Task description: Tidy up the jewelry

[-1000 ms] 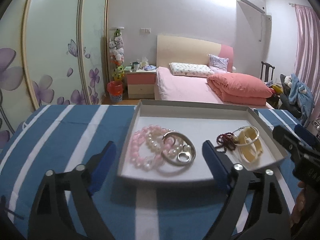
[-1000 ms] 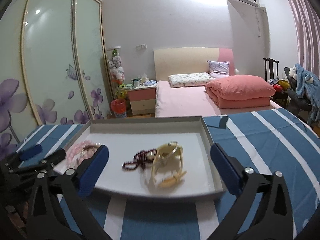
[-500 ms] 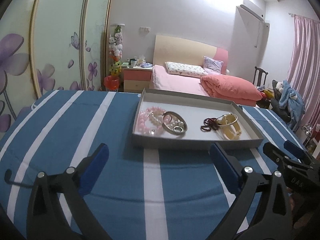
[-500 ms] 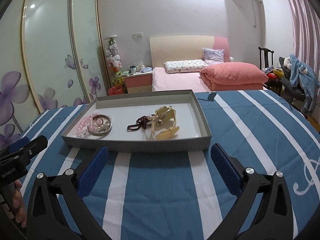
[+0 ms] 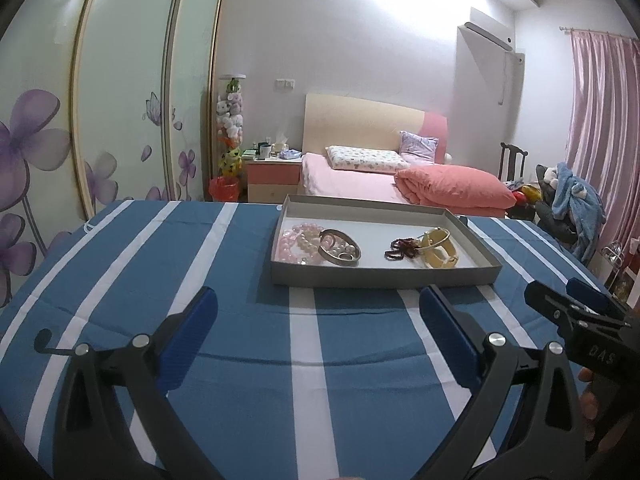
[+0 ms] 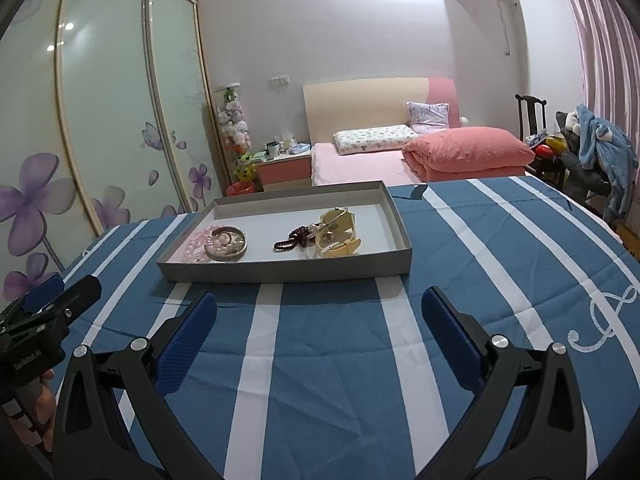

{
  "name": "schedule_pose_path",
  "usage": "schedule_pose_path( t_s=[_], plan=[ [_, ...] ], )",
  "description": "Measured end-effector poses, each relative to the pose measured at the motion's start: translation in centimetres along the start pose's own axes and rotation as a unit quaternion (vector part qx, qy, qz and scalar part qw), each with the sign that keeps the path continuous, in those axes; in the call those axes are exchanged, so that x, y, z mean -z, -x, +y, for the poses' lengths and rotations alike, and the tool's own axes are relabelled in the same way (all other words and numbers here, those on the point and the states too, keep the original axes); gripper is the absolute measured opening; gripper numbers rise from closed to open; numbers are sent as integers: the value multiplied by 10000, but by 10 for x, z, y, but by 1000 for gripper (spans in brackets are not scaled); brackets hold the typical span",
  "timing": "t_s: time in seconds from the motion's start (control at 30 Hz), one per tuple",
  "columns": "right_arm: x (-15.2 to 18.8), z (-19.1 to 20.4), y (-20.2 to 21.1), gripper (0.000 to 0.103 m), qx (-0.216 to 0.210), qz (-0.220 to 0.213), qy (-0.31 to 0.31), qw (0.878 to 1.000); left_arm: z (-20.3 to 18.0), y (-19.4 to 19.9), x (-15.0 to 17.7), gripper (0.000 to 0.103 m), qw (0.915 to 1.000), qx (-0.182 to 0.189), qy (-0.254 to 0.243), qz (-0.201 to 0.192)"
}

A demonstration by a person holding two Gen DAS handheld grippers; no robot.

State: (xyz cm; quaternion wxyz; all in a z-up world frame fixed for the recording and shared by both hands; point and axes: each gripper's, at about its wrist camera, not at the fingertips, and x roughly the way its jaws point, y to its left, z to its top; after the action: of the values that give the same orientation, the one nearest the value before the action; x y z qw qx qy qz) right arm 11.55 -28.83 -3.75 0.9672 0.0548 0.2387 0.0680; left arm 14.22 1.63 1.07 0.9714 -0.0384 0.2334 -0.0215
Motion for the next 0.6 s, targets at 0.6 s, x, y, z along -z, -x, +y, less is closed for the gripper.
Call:
schedule_pose_path(
  t_s=[0.6],
  plan=[
    [4,-8,9,101,72,-55,-69,9999,-3,9,2,98,9999,79,141,19]
  ],
)
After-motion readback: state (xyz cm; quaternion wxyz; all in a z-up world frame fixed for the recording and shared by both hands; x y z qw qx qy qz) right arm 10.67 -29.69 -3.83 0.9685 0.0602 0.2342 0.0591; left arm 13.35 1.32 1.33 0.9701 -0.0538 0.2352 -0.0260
